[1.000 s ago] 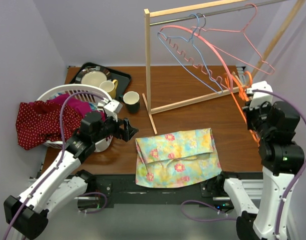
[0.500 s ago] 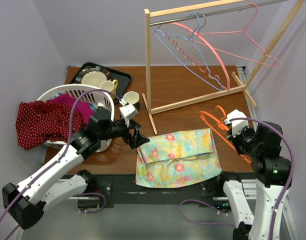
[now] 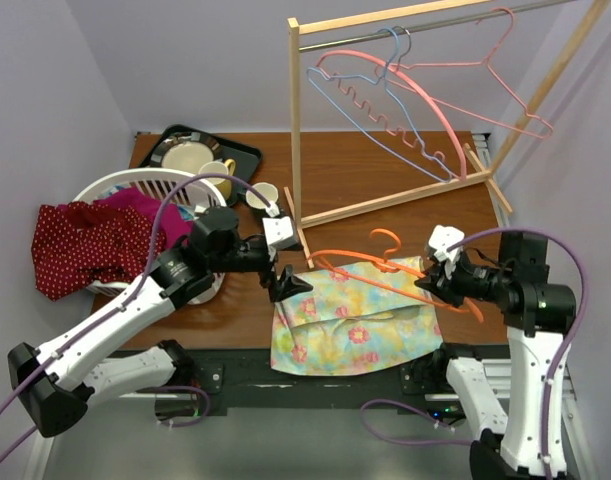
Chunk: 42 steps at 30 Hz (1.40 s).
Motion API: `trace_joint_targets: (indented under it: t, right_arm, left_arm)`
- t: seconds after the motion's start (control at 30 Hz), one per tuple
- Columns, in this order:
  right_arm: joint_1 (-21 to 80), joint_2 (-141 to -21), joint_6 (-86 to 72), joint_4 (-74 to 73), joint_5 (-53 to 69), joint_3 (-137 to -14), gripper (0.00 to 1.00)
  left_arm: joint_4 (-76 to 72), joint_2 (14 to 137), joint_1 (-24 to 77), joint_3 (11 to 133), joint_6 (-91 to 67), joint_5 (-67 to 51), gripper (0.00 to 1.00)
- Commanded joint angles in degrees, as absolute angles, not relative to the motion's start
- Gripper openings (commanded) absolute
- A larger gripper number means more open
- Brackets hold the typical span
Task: Place the skirt on the hanger
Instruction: Pass the hanger from the right arm to the left
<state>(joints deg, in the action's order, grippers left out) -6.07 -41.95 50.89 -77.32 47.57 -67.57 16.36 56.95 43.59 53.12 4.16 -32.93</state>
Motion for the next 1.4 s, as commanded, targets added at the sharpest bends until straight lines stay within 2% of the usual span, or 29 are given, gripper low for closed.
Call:
trace_joint_targets:
  t: [0.0, 0.17, 0.4, 0.57, 0.77, 1.13, 1.23, 1.37]
  right_arm:
    - [-6.24, -46.83, 62.04, -85.60, 61.16, -67.94, 0.00]
    - [-6.15, -50.09, 68.37, -89.56, 64.33, -66.97, 0.00]
    - [-4.93, -52.38, 70.75, -90.00, 65.57, -64.43, 0.00]
    - [-3.96, -53.70, 71.19, -90.00, 64.60, -63.90, 0.00]
    - [-3.43, -53.96, 72.07, -90.00, 64.51, -63.28, 0.00]
    - [-0.97, -53.88, 72.68, -90.00, 64.42, -63.11, 0.00]
    - [-0.44, -54.31, 72.77, -90.00, 64.34, -63.02, 0.00]
    - [2.10, -55.81, 71.46, -89.39, 63.20, -63.02, 0.00]
  left_arm:
    - [14.95, 59.23, 44.82, 55.11, 7.47, -35.95, 0.97]
    - [14.41, 62.57, 47.01, 56.33, 7.20, -35.69, 0.95]
    - [16.35, 68.19, 48.69, 60.02, 8.35, -32.79, 0.81]
    - [18.81, 67.07, 48.96, 63.37, 12.21, -30.85, 0.84]
    - [16.09, 62.84, 49.04, 61.26, 13.80, -30.23, 0.90]
    - [17.67, 70.48, 48.96, 61.44, 15.03, -36.12, 0.82]
    - [18.28, 71.98, 48.96, 61.61, 15.03, -35.77, 0.65]
    - [19.33, 73.91, 49.04, 63.71, 13.54, -35.86, 0.00]
